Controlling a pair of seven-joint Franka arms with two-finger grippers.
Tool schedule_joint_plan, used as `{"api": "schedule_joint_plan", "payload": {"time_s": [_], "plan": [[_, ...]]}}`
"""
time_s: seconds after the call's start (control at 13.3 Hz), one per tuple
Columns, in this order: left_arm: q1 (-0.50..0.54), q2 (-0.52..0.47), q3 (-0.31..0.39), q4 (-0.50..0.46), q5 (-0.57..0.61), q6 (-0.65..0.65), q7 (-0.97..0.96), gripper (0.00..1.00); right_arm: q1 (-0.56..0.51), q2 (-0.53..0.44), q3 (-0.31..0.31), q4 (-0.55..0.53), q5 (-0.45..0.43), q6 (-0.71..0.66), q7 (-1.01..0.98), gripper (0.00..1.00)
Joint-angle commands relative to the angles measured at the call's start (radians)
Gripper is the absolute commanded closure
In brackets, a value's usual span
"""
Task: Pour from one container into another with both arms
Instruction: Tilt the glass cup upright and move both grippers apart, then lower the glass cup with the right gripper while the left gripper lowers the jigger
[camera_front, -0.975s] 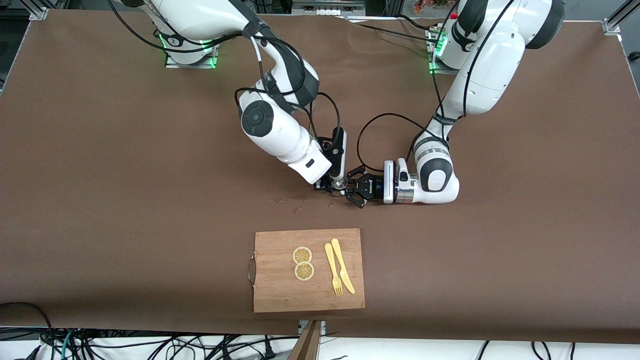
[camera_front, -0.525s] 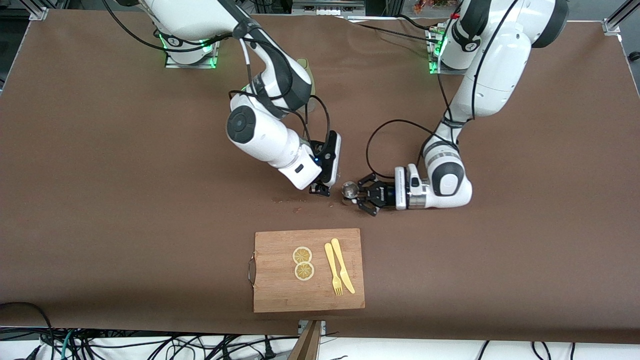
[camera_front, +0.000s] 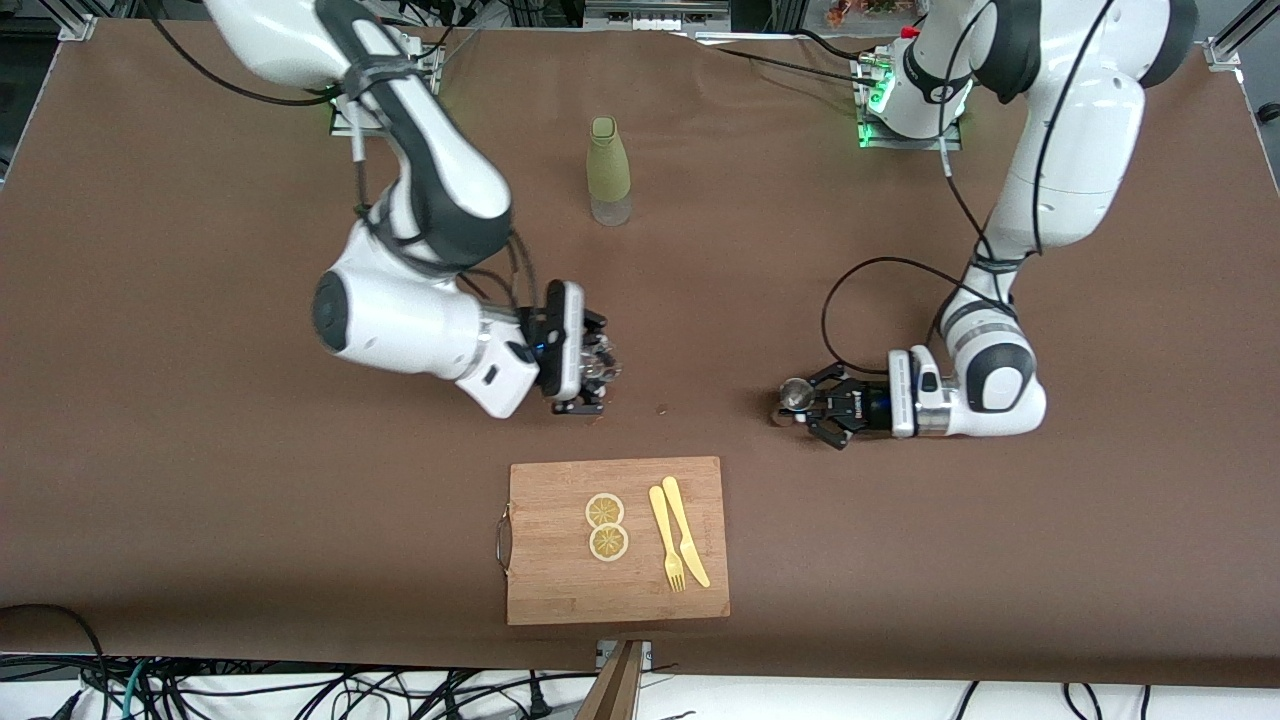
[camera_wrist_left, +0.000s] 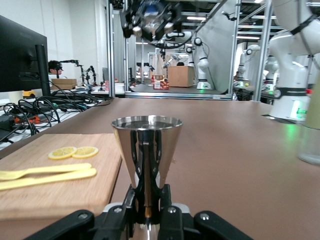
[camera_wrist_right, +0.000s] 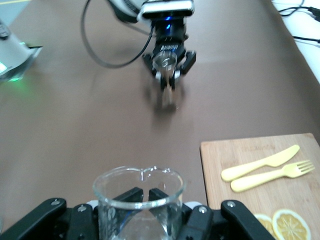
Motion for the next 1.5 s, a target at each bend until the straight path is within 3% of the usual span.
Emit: {"api": "schedule_joint_plan", "payload": {"time_s": [0.0,0.45,0.67,1.05,1.43], "plan": [[0.100,-0.020,0.002,-0.007,0.115,-0.092,0.025,1.00,-0.113,-0.036,0.013,-0.044,0.060,-0.134,-0.162,1.00],[0.316,-0.011,0.039,-0.007,0.318,-0.271,0.166,1.00,-0.387,-0.025,0.012,-0.151,0.175,-0.316,-0.489,1.00],[0.394,-0.009,0.073,-0.007,0.412,-0.317,0.221,1.00,-0.467,0.013,0.012,-0.202,0.181,-0.357,-0.609,1.00],[0.433,0.040,0.100,-0.007,0.449,-0.362,0.358,1.00,-0.513,0.128,0.012,-0.300,0.343,-0.356,-0.840,1.00],[0.433,0.072,0.107,-0.007,0.450,-0.353,0.410,1.00,-0.584,0.283,0.011,-0.299,0.385,-0.365,-1.025,1.00]]}}
